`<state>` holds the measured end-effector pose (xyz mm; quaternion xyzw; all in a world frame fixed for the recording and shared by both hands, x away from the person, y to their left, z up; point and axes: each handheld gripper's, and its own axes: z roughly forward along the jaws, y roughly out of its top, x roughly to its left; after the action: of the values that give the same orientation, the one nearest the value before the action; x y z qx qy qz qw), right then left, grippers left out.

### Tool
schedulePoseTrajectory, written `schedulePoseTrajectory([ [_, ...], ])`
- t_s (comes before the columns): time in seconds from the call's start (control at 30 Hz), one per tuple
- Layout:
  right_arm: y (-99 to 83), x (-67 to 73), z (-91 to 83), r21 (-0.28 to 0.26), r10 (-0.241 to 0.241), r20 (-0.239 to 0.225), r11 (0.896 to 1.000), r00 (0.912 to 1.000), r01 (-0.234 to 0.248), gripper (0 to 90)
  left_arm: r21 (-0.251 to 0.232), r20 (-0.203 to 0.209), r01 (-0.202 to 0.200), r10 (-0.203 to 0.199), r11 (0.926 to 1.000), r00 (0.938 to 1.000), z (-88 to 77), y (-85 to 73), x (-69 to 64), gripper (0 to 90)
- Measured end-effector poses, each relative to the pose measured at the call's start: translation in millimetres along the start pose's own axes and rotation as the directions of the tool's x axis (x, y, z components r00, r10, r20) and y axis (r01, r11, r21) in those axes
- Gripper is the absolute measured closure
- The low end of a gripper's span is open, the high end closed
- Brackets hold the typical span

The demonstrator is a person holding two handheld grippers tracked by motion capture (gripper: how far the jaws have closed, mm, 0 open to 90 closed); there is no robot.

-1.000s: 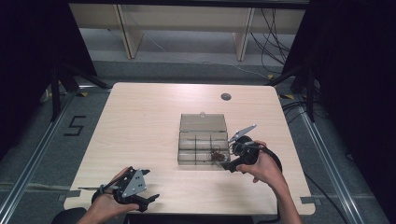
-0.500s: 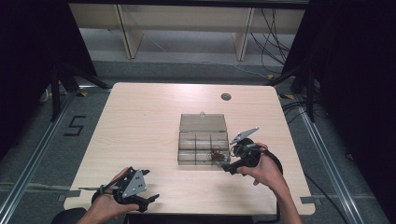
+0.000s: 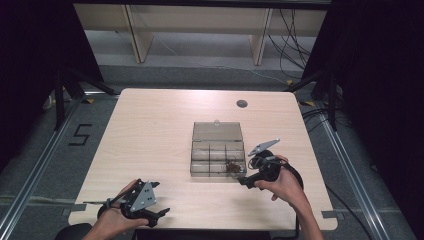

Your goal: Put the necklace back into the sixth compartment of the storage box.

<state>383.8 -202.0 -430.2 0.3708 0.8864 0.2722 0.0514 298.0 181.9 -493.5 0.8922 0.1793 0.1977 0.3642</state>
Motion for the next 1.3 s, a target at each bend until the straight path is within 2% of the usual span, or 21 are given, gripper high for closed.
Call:
schedulePoseTrajectory([
  [0.03,-0.8,0.9,-0.8,0.005,0.016,0.002,1.000,0.9999,-0.016,23.2,0.002,-0.003,-0.005,0.005,1.0000,1.0000,-0.5,-0.1,0.0,15.0],
  [0.2,-3.4,0.2,-0.9,-0.011,0.017,-0.006,1.000,0.9998,-0.017,23.1,-0.007,-0.001,0.005,-0.005,1.0000,1.0000,-1.0,0.1,-0.7,15.0],
  [0.23,-4.7,1.8,-1.4,-0.002,0.040,-0.010,0.999,0.9992,-0.040,22.8,-0.012,-0.005,0.005,-0.005,0.9999,1.0000,-0.4,-0.2,-0.9,15.0],
  [0.27,-4.7,1.8,-1.4,-0.002,0.040,-0.010,0.999,0.9992,-0.040,22.8,-0.011,-0.005,0.004,-0.004,0.9999,1.0000,-0.2,-0.2,-0.9,15.0],
  [0.3,-5.7,-0.1,0.3,-0.028,0.000,-0.018,1.000,0.9998,0.000,22.8,-0.006,-0.008,-0.003,0.003,1.0000,1.0000,-0.4,0.0,-0.5,15.0],
  [0.37,-5.8,0.9,-0.1,-0.027,0.014,-0.015,1.000,0.9998,-0.014,22.6,-0.005,-0.009,-0.003,0.003,1.0000,1.0000,-0.6,0.1,-0.7,15.0],
  [0.47,-7.4,-0.6,1.1,-0.038,-0.007,-0.030,0.999,0.9995,0.006,22.5,-0.009,-0.003,0.006,-0.006,0.9999,1.0000,-0.7,0.1,-0.9,15.0],
  [0.57,-8.6,0.5,0.5,-0.041,-0.003,-0.011,0.999,0.9999,0.003,21.8,0.004,-0.014,-0.005,0.005,1.0000,0.9999,-1.2,0.3,-0.6,15.0],
  [0.63,-10.1,1.2,2.7,-0.060,0.004,-0.023,0.998,0.9997,-0.005,21.4,-0.002,-0.006,-0.002,0.002,1.0000,1.0000,-0.8,0.1,-0.3,15.0],
  [0.7,-10.9,3.4,0.9,-0.035,0.015,-0.029,0.999,0.9995,-0.016,20.8,-0.006,0.000,0.002,-0.002,1.0000,1.0000,-0.4,0.0,-0.8,15.0],
  [0.73,-12.5,3.4,2.8,-0.046,0.032,0.003,0.998,0.9995,-0.032,20.7,0.001,-0.007,0.002,-0.002,1.0000,1.0000,-0.8,0.1,-1.1,15.0],
  [0.77,-12.5,3.4,2.8,-0.046,0.032,0.003,0.998,0.9995,-0.032,20.7,-0.006,-0.006,0.001,-0.001,1.0000,1.0000,-0.5,0.0,-0.8,15.0],
  [0.83,-13.5,3.1,2.6,-0.051,-0.002,-0.012,0.999,0.9999,0.001,20.2,-0.003,-0.007,-0.002,0.002,1.0000,1.0000,-0.9,0.1,-0.3,15.0],
  [0.9,-14.8,3.8,4.3,-0.058,0.022,-0.001,0.998,0.9998,-0.022,20.0,0.007,-0.011,-0.005,0.005,1.0000,0.9999,-1.6,0.4,-0.4,15.0],
  [0.93,-14.9,4.7,2.1,-0.039,0.023,-0.006,0.999,0.9997,-0.024,19.9,0.000,-0.010,0.001,-0.001,1.0000,0.9999,-1.0,0.2,-1.0,15.0],
  [1.0,-16.3,4.7,2.9,-0.048,0.008,-0.023,0.999,0.9997,-0.009,19.3,-0.011,-0.007,0.004,-0.004,0.9999,1.0000,-0.3,-0.1,-1.1,15.0],
  [1.07,-17.0,5.5,5.4,-0.062,0.028,-0.015,0.998,0.9995,-0.029,18.9,0.000,-0.012,-0.006,0.006,1.0000,0.9999,-1.0,0.1,-0.6,15.0],
  [1.1,-17.5,6.5,3.1,-0.042,0.030,-0.026,0.999,0.9992,-0.032,18.8,0.000,-0.011,-0.003,0.003,1.0000,0.9999,-1.0,0.2,-0.8,15.0],
  [1.13,-18.9,4.0,4.9,-0.061,-0.005,-0.017,0.998,0.9998,0.004,18.8,-0.005,-0.011,-0.003,0.003,1.0000,0.9999,-0.7,0.0,-0.6,15.0],
  [1.17,-20.0,5.2,6.0,-0.064,0.013,-0.025,0.998,0.9996,-0.015,18.7,-0.010,-0.010,0.004,-0.004,0.9999,0.9999,-0.5,0.0,-1.1,15.0],
  [1.3,-22.9,5.4,5.6,-0.052,0.015,-0.033,0.999,0.9993,-0.016,18.7,-0.005,-0.004,0.003,-0.003,1.0000,1.0000,-0.5,0.0,-0.7,15.0],
])
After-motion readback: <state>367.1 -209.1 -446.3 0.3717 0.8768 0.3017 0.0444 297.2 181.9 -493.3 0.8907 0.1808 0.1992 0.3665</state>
